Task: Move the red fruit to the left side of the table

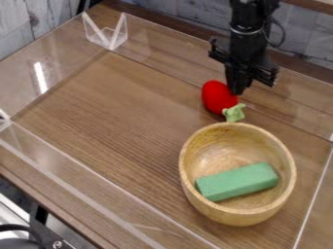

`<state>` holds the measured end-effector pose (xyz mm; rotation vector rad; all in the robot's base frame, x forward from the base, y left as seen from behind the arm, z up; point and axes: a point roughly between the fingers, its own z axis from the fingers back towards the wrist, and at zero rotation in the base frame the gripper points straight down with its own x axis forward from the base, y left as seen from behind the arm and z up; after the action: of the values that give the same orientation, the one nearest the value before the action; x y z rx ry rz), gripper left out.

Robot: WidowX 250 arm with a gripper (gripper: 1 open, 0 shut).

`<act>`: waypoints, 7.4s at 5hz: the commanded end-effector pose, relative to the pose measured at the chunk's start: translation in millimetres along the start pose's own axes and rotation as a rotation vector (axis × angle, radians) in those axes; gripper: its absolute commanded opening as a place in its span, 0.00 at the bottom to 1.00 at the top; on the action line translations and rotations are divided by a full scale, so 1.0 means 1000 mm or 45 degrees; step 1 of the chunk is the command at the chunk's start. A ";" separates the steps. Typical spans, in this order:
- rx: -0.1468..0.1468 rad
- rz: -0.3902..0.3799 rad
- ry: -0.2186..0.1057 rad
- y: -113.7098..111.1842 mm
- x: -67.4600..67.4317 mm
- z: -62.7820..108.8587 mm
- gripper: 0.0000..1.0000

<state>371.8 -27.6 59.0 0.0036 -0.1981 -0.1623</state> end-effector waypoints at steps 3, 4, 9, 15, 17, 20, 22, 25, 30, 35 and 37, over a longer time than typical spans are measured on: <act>0.034 0.128 -0.054 -0.008 0.002 0.004 0.00; 0.041 0.155 -0.064 -0.006 -0.002 0.012 0.00; -0.011 -0.069 -0.082 0.013 -0.002 -0.004 0.00; -0.027 -0.089 -0.073 -0.020 0.006 -0.023 0.00; -0.010 -0.090 -0.148 -0.004 0.007 0.012 0.00; 0.079 -0.056 -0.278 0.053 0.003 0.093 0.00; 0.042 -0.102 -0.203 0.040 -0.007 0.059 1.00; 0.063 0.078 -0.101 0.043 -0.023 0.022 0.00; 0.075 0.066 -0.206 0.070 -0.026 0.087 0.00; 0.080 0.215 -0.031 0.040 -0.009 0.022 1.00; 0.091 0.294 -0.022 0.044 -0.005 0.028 0.00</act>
<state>360.2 14.2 68.3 0.0454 -0.1642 0.0708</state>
